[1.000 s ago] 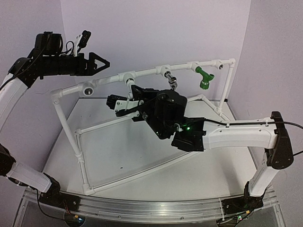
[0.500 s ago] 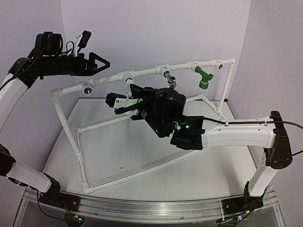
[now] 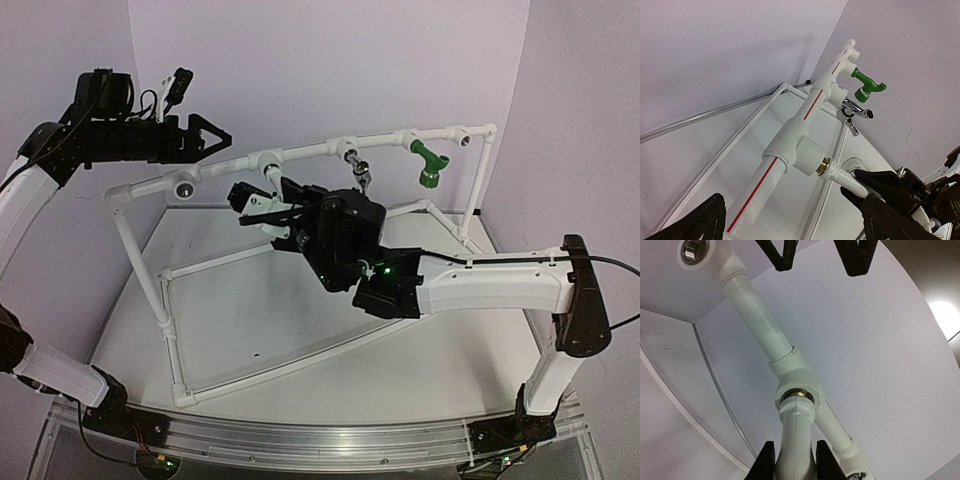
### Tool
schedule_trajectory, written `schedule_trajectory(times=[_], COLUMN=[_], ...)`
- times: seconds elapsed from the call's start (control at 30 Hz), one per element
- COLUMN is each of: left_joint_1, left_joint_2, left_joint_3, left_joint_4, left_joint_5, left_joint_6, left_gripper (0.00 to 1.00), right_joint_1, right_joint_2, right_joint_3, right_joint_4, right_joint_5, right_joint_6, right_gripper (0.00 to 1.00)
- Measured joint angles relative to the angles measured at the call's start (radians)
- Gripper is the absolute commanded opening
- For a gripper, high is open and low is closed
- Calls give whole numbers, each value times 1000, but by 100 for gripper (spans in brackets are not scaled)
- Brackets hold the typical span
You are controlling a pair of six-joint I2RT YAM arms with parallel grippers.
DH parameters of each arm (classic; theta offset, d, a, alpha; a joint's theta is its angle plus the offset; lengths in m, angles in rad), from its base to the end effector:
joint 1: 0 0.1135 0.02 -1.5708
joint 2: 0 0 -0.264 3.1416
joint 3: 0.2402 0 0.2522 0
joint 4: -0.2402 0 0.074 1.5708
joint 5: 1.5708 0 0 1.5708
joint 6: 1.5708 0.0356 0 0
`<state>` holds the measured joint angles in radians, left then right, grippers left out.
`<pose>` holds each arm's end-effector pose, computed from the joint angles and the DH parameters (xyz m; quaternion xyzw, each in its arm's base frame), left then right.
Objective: Install the water faucets
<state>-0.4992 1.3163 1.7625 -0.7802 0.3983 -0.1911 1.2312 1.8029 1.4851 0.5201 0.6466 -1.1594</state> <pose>0.2125 -0.1316 0.4938 0.2359 0.7716 -0.3440 0.4802 0.1643 0.4006 0.3714 -0.4673 0.4488 -0.1743 0.7415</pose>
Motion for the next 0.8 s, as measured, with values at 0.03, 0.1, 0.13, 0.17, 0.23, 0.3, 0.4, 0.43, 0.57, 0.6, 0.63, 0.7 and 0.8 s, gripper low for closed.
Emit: schedule_trajectory(times=[0.03,0.1,0.13,0.17,0.23,0.3,0.4,0.43,0.57,0.6,0.63,0.7,0.8], left_joint_1=[0,0,0,0,0,0,3,6,32,45,56,82,108], left_joint_2=[1,6,9,14,26,42,74,85,138,152,163,183,205], left_joint_3=[3,15,23,32,51,74,118,134,201,216,226,238,243], left_joint_4=[-6,-27,-36,-48,-70,-99,-155,-174,-262,-283,-299,-331,-376], left_joint_5=[-6,-24,-32,-41,-63,-82,-101,-105,-96,-85,-75,-41,9], left_joint_6=[0,0,0,0,0,0,4,8,20,25,29,41,72], left_gripper=[95,95,95,94,95,96,96,96,95,94,94,94,93], right_joint_1=[0,0,0,0,0,0,2,3,6,6,7,8,11], right_joint_2=[5,19,24,31,42,47,47,47,47,47,47,47,47], right_joint_3=[2,10,14,18,26,30,32,32,32,32,33,38,49], right_joint_4=[4,9,10,13,15,15,12,12,12,12,11,8,-3], right_joint_5=[11,36,47,60,80,93,97,97,93,93,93,92,93], right_joint_6=[12,41,52,66,90,112,138,146,168,170,171,171,163], right_gripper=[0,0,0,0,0,0,0,0,0,0,0,0,0])
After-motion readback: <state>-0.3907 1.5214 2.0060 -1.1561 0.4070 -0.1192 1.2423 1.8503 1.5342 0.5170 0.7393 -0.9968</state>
